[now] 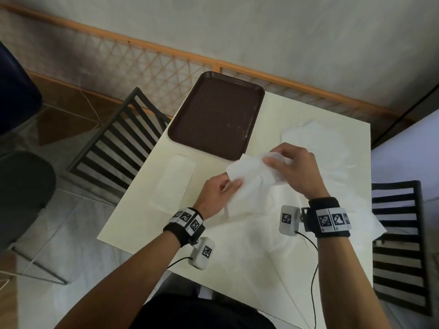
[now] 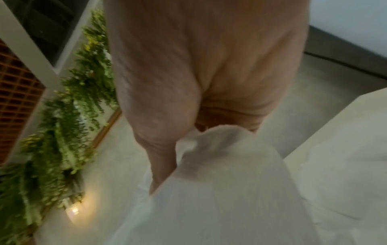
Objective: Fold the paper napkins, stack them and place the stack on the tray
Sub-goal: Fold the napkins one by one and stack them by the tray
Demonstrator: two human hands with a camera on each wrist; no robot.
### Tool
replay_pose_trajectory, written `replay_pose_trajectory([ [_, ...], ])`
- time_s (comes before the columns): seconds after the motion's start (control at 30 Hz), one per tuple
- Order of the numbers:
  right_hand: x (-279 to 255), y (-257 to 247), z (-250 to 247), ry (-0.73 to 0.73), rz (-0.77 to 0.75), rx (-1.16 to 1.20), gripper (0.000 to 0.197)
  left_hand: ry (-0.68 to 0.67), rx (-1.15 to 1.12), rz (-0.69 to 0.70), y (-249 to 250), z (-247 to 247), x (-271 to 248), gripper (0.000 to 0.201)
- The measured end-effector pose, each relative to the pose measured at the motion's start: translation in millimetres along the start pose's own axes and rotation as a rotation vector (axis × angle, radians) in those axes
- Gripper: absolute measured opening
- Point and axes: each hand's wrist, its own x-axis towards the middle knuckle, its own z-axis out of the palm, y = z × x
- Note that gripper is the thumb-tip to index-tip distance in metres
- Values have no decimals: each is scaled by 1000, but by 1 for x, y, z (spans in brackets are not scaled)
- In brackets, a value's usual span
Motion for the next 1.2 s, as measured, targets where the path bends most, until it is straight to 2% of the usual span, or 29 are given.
replay_pose_trajectory([
  [0.1,1,-2,-7,17,36,47,14,48,-75,-26,22,6,12,40],
  [0.17,1,-10,-16,44,48,134,19,106,-175,-17,45,1,20,40],
  [0.27,-6,-15,-35,-13,90,307,45,143,-279,51,79,-12,27,23],
  [0.33,-13,-10,-43,-94,131,453,61,118,-376,54,94,-19,26,24],
  [0.4,-18,-5,-36,22,193,594,69,93,-468,13,98,-23,24,28],
  [0.47,-22,-6,-21,279,191,457,71,92,-475,-9,96,-22,20,30],
  [0.5,-26,-6,-11,370,163,357,65,93,-481,-26,94,-20,18,29],
  [0.53,-32,-10,-2,392,136,313,54,99,-492,-49,91,-18,15,28],
  [0.6,-46,-25,15,250,125,338,41,109,-512,-91,87,-15,10,22],
  [0.67,-56,-33,31,75,191,344,59,66,-498,-102,81,-13,4,21],
  [0.77,-60,-31,55,11,238,213,91,28,-523,-136,71,-14,-5,28],
  [0.83,-66,-27,65,37,386,424,93,45,-575,-161,65,-17,-13,31],
  [0.9,-76,-24,72,45,567,697,83,102,-655,-187,59,-20,-19,30],
  [0.97,-82,-27,80,-9,640,898,70,164,-738,-213,53,-24,-24,27],
  [1.0,-82,-28,84,-7,613,996,66,176,-755,-216,51,-26,-26,27],
  [1.07,-77,-32,88,97,477,1080,64,189,-708,-214,42,-32,-27,26],
  [1.13,-70,-32,82,215,271,846,49,252,-615,-193,32,-42,-22,24],
  [1.2,-66,-29,71,192,94,538,35,340,-530,-171,25,-57,-15,35],
])
